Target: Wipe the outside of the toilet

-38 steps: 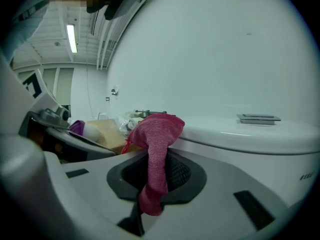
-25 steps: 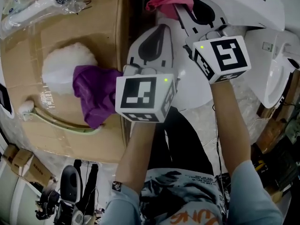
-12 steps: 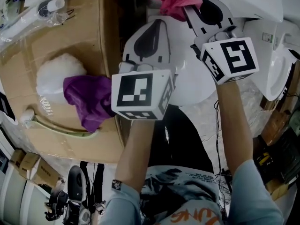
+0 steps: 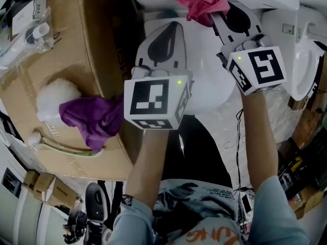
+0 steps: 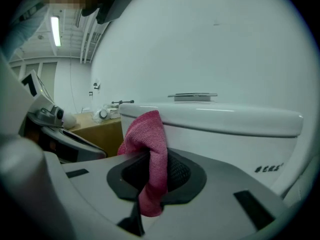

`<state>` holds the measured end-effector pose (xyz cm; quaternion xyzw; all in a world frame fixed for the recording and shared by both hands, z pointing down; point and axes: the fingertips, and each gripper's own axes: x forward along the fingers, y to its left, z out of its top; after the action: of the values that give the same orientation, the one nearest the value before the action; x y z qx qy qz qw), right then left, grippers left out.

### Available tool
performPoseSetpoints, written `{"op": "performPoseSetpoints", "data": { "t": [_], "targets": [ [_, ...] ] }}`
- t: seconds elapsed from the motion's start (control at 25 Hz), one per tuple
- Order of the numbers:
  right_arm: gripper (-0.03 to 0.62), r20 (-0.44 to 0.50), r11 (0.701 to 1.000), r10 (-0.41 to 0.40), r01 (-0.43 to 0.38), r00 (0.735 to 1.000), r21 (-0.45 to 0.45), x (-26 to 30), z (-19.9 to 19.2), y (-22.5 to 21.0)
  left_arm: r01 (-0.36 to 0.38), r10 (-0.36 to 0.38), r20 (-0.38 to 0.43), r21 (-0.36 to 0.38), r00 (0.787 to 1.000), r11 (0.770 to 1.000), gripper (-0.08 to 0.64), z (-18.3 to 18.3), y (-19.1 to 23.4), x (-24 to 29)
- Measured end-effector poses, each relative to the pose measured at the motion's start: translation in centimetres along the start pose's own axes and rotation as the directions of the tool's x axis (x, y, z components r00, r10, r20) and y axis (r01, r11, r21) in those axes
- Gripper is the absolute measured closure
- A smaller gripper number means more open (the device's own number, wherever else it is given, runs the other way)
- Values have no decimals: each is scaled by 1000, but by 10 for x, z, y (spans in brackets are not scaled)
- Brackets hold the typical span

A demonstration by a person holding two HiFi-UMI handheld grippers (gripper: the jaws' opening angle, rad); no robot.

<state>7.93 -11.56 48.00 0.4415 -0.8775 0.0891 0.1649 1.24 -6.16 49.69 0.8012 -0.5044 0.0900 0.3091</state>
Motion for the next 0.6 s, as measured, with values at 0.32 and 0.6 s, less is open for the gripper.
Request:
{"op": "performPoseSetpoints", "data": {
  "t": [0.32,0.6],
  "targets": [
    [525,8,997,-76,75,997,34,-32,-10,-48,62,-59,-44,70,997,996,535,-4,-38,33],
    [525,-20,982,-178,179,984,60,-62,-21,-93,109,-103,-69,86,992,990,535,-10,-66,51]
  ]
}}
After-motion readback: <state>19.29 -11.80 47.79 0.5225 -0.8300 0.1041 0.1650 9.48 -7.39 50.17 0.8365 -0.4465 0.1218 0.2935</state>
